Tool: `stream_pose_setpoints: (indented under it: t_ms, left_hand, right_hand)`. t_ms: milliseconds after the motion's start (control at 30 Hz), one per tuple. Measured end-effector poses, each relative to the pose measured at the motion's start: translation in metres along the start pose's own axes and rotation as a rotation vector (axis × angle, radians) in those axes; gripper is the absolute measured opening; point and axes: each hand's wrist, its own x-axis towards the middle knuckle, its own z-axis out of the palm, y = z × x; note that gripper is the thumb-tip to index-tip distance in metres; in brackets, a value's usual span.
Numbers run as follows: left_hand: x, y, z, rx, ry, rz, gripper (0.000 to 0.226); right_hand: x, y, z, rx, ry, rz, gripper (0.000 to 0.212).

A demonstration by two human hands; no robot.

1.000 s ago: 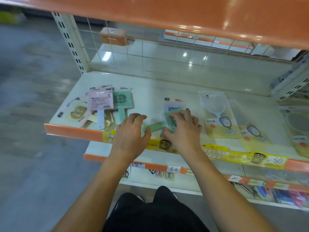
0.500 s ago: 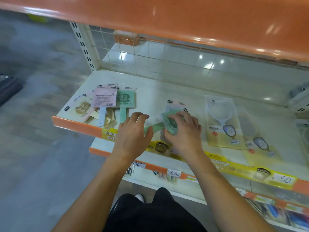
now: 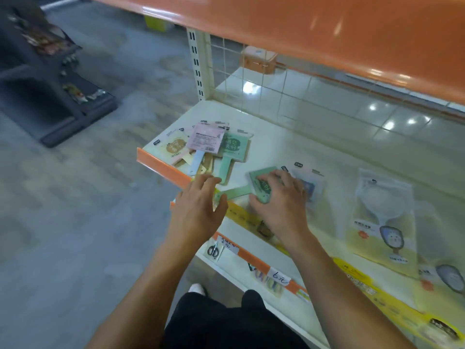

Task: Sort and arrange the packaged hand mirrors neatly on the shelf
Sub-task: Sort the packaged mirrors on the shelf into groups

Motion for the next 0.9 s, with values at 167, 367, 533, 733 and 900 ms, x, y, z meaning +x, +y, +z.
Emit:
stream_pose_setpoints:
  t_ms: [167,367,533,733,900]
  left_hand:
    - [0.003,-0.016,-0.015,0.036,0.011,-0.069,0.035]
    - [0.016,-0.044,-0.026,0.036,0.014,-0.076,0.033]
    - [0.041,-0.084,-0.038,0.039,0.028,-0.064,0.034]
    - [0.075,-0.136,-0.054,0.041,0.043,-0.009,0.035]
    - [0.091,-0.17,-0.068,0.02,0.007,0.014,0.038]
  right_hand:
    - [0.018,-0.024,0.007,0.016,-0.024,-0.077,0.049]
    - [0.037,-0.048,0.022,0.0,-0.024,-0.1,0.049]
    - [0.058,-0.082,0.039,-0.03,-0.023,-0.085,0.049]
    - [0.092,-0.131,0.06,-0.019,-0.009,-0.086,0.046]
    - [0.12,-0.165,0.076,-0.035,-0.02,-0.074,0.046]
